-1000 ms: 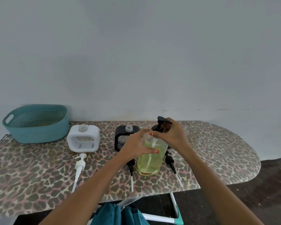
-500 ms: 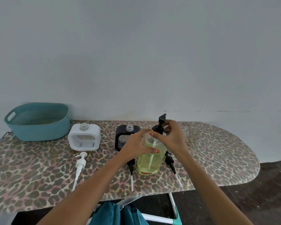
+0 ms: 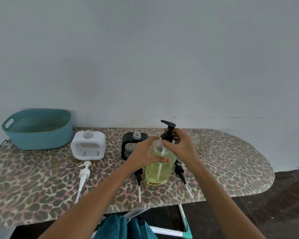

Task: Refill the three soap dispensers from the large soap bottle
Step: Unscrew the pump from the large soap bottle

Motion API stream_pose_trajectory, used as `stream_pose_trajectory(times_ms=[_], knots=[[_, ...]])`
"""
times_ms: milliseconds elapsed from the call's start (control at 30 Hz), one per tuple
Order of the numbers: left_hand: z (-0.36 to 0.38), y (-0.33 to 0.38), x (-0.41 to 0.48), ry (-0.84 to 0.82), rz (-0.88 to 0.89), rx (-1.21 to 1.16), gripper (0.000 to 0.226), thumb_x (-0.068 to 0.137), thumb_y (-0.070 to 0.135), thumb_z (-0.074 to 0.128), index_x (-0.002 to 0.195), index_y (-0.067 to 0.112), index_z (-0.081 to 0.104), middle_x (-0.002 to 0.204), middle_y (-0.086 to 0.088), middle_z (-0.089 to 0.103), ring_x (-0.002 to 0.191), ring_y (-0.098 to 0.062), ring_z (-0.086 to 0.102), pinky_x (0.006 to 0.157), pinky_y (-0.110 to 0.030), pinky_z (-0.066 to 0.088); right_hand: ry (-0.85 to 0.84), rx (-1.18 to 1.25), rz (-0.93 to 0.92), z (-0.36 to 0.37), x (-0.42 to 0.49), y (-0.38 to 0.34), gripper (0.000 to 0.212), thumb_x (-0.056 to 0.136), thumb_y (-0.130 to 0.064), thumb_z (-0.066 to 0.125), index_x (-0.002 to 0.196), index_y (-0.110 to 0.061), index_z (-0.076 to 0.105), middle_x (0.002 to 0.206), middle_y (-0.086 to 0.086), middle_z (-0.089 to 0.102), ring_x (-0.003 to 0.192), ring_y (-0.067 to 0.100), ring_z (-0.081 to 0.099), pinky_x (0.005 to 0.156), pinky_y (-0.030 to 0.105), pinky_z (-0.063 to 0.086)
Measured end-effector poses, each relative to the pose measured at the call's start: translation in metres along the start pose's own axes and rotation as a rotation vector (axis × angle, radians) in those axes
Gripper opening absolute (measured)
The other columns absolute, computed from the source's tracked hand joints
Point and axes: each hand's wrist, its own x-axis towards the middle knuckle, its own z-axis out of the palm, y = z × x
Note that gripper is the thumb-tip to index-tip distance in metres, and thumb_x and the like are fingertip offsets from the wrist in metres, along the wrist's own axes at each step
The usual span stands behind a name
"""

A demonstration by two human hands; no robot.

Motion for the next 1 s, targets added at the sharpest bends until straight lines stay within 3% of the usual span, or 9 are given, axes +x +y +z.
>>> stream_pose_trajectory(times_ms=[67,133,300,400,467,633,733,900,1000], knots=[[0.0,0.0008,0.0,-0.002,0.002,0.002,0.076,0.062,0.032,0.082,0.127,0.027,0.043,0.103,0.007,0.059,0.091,-0.007,0.055,0.069,-0.009,0.04,0.068,-0.059,0.0,0.0038,-0.0008,-0.0001,0.034,0.069,-0.021,0.079,0.094,-0.021,0.055,0.091,-0.009,0.058,0.081,-0.001,0.053,0.064,0.0,0.038],[-0.0001,0.0013,-0.0004,0.002,0.006,0.006,0.075,0.062,0.032,0.082,0.126,0.028,0.044,0.102,0.008,0.059,0.087,-0.003,0.055,0.065,-0.006,0.041,0.123,-0.045,0.002,0.0043,-0.0015,0.0008,0.036,0.066,-0.022,0.081,0.089,-0.021,0.053,0.084,-0.009,0.058,0.074,-0.001,0.053,0.06,0.001,0.039],[-0.0006,0.0002,-0.0007,-0.006,0.004,-0.007,0.076,0.062,0.029,0.082,0.127,0.026,0.043,0.101,0.009,0.059,0.088,-0.003,0.055,0.065,-0.001,0.041,0.085,-0.023,0.017,-0.0014,-0.0009,0.001,0.031,0.07,-0.012,0.075,0.096,-0.019,0.059,0.087,-0.007,0.065,0.08,0.005,0.06,0.068,0.016,0.044],[0.0001,0.0,-0.0006,-0.001,-0.001,-0.012,0.078,0.062,0.029,0.082,0.129,0.026,0.042,0.1,0.008,0.058,0.09,-0.007,0.055,0.066,-0.007,0.042,0.019,0.027,0.031,-0.0025,-0.0002,0.0002,0.036,0.074,-0.005,0.069,0.103,-0.022,0.056,0.093,-0.01,0.063,0.092,0.006,0.06,0.078,0.019,0.045],[0.0006,-0.0008,-0.0004,0.004,0.003,-0.009,0.077,0.062,0.031,0.082,0.128,0.027,0.042,0.102,0.008,0.058,0.09,-0.006,0.055,0.068,-0.009,0.041,-0.002,0.038,0.033,-0.0005,0.0002,0.0004,0.037,0.075,-0.008,0.069,0.106,-0.021,0.054,0.097,-0.008,0.061,0.096,0.009,0.058,0.077,0.012,0.042],[0.0003,-0.0008,0.0001,0.001,0.001,-0.013,0.076,0.061,0.033,0.082,0.127,0.029,0.043,0.104,0.006,0.06,0.09,-0.007,0.057,0.067,-0.01,0.043,0.124,-0.025,0.001,0.0057,-0.0006,0.0007,0.037,0.066,-0.019,0.081,0.09,-0.021,0.053,0.083,-0.01,0.058,0.072,-0.002,0.054,0.06,0.003,0.04],[0.0001,0.0001,-0.0008,0.0,-0.005,-0.028,0.077,0.061,0.031,0.082,0.127,0.028,0.043,0.105,0.01,0.059,0.092,-0.003,0.055,0.065,-0.002,0.042,0.1,0.0,0.03,0.0016,0.0009,0.0023,0.033,0.068,-0.016,0.079,0.095,-0.017,0.059,0.085,-0.004,0.065,0.078,0.007,0.061,0.065,0.008,0.045],[0.0004,0.0005,-0.0013,0.001,-0.002,-0.033,0.077,0.062,0.03,0.082,0.128,0.028,0.042,0.112,0.007,0.057,0.1,-0.008,0.054,0.074,-0.009,0.042,0.019,0.118,0.067,-0.0004,-0.0001,0.0001,0.037,0.075,0.0,0.067,0.109,-0.013,0.06,0.096,-0.002,0.067,0.094,0.013,0.063,0.082,0.021,0.049],[0.0006,0.0007,-0.0014,-0.001,0.01,-0.04,0.074,0.062,0.031,0.082,0.125,0.027,0.044,0.112,0.006,0.059,0.102,-0.009,0.055,0.08,-0.017,0.044,0.017,0.081,0.04,0.0046,0.0004,-0.0012,0.035,0.076,-0.01,0.071,0.107,-0.017,0.058,0.099,-0.004,0.064,0.094,0.011,0.061,0.079,0.013,0.046]])
